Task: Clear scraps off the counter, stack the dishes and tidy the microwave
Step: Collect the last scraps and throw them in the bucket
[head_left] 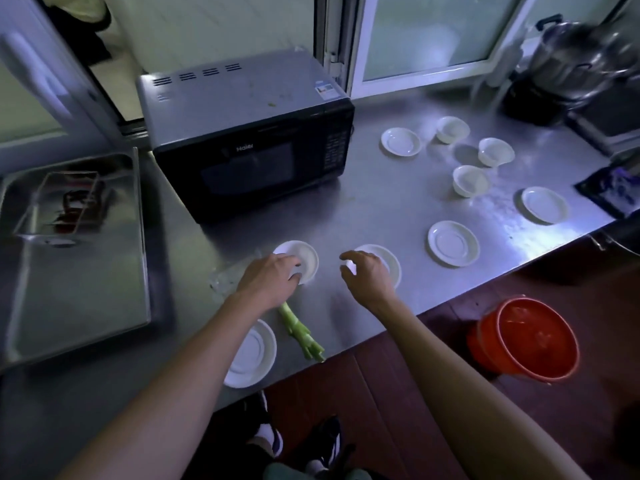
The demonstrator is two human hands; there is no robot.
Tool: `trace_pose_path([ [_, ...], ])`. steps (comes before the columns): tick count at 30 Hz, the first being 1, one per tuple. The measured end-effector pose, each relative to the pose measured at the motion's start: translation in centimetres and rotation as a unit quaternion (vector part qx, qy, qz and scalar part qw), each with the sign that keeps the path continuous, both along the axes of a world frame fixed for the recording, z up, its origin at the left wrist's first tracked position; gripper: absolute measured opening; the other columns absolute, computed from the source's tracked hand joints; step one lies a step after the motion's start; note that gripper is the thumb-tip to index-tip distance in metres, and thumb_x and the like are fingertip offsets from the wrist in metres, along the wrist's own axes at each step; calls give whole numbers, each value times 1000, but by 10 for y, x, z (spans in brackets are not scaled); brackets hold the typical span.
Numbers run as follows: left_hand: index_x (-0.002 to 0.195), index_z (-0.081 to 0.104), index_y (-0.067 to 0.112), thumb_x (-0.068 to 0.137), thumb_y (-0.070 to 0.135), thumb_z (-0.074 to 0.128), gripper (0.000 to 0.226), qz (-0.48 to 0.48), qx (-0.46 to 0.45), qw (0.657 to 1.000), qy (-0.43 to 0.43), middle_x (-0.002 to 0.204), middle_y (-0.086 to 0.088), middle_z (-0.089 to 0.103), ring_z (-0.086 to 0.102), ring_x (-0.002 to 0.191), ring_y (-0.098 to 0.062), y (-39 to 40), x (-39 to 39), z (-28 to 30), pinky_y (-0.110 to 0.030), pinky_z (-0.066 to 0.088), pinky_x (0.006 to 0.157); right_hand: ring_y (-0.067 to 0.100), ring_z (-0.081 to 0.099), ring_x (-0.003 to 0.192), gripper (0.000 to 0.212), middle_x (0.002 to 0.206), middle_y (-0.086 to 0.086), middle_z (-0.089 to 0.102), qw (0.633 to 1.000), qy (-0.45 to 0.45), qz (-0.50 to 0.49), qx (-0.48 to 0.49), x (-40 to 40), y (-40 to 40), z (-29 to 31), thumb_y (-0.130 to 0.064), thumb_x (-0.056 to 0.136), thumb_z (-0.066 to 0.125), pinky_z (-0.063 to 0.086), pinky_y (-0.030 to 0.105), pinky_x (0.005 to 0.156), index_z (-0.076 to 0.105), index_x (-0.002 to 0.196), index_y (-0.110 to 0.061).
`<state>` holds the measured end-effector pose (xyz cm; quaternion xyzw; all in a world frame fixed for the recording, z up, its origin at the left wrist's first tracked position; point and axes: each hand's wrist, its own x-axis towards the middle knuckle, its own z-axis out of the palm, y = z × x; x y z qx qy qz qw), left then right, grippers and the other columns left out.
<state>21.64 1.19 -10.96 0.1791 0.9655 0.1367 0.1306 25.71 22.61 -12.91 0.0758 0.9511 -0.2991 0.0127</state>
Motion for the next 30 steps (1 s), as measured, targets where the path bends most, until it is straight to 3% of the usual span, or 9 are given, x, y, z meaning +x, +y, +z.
trace_pose_path([
  [11,131,60,27,95,35,58,37,39,-2,999,-37,133,3,61,56,119,-24,-28,-18,-29,-35,45,92,25,61,114,29,130,0,67,997,-22,66,27,-27,-34,-20,-22,96,59,49,42,95,67,124,-19],
  [16,131,59,22,89,29,62,42,56,-14,998,-36,136,2,58,50,125,-24,-66,-33,-48,-39,45,99,28,54,120,32,136,2,62,994,-30,101,38,-55,-66,-29,-18,96,58,44,43,98,66,127,-16],
  [24,143,43,29,82,52,67,70,74,-60,993,-65,145,2,45,42,131,-27,-102,-52,-75,-47,43,97,25,54,121,30,132,-3,65,990,-21,134,47,-94,-117,-41,-19,95,57,39,39,100,67,123,-21],
  [30,143,37,25,77,53,69,79,96,-59,989,-94,149,-1,36,37,134,-29,-103,-58,-87,-53,40,100,27,58,117,26,126,-3,68,987,-1,156,40,-112,-133,-50,-20,93,62,45,43,96,70,118,-23],
])
